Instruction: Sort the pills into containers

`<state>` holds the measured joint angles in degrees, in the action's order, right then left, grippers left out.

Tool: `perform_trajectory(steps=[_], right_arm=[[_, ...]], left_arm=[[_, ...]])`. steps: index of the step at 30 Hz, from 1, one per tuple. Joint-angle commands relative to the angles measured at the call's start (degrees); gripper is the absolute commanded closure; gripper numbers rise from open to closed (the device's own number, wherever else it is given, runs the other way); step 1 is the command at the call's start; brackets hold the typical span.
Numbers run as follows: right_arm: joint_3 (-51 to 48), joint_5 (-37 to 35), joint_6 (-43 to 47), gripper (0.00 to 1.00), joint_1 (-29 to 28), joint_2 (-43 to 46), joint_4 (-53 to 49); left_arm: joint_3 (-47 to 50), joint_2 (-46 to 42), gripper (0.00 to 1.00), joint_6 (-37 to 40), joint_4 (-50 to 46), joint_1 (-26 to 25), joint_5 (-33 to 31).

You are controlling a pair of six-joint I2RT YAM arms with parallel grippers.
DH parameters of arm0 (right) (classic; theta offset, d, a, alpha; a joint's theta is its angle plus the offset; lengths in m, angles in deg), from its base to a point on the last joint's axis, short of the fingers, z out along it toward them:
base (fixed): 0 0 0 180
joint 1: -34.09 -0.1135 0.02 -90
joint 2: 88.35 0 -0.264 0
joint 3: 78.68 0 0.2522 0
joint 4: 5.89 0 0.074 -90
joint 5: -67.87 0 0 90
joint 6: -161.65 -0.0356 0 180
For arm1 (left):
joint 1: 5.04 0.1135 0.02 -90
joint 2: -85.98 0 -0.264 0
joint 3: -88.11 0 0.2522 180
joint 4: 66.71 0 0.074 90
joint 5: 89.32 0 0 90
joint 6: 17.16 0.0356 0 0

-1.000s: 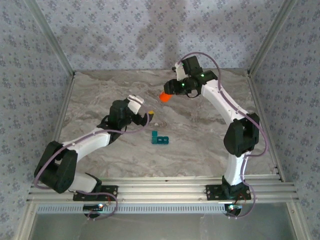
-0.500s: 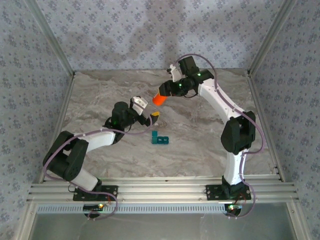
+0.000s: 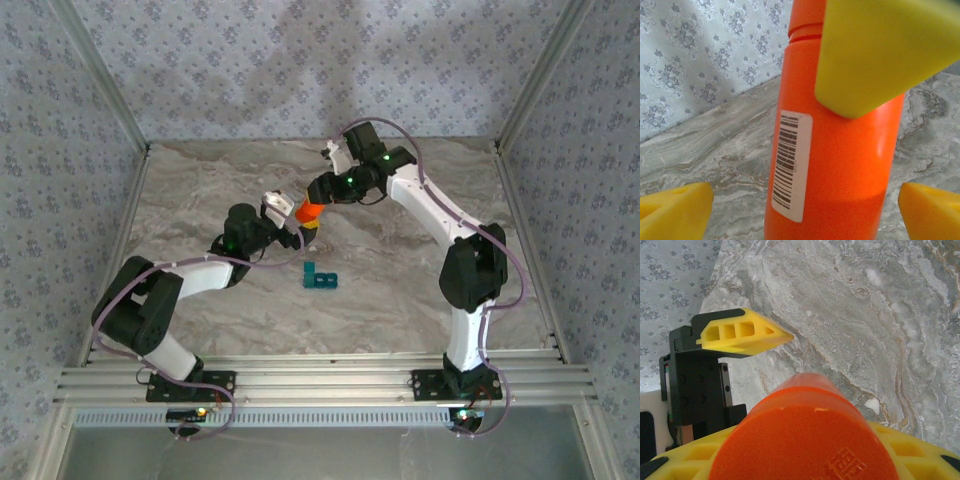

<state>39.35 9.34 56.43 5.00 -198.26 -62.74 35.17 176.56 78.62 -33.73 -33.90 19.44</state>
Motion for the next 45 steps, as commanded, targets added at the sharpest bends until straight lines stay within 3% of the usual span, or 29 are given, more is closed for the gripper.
perform_trajectory(steps=[1,20,41,45], right_arm=[[-0.7,0.4,-0.5,0.75,-0.8,3.4,0.5],[-1.4,0.4,-0.8,0.75,-2.6,2.9,1.0],[-1.4,0.1,-0.8,0.76,-3.4,1.1,-0.1],[-1.3,-0.7,-0.8,0.76,-3.2,0.9,-0.6]], left_arm=[[-0.8,1.3,0.08,-1.4,3.1,0.6,2.1],[-1.5,2.7,0.19,-3.9,5.4,1.5,4.7],[-0.5,1.4,0.20,-5.4,7.5,1.7,4.4],[-0.2,0.8,0.26,-6.0,7.6,2.1,4.8]])
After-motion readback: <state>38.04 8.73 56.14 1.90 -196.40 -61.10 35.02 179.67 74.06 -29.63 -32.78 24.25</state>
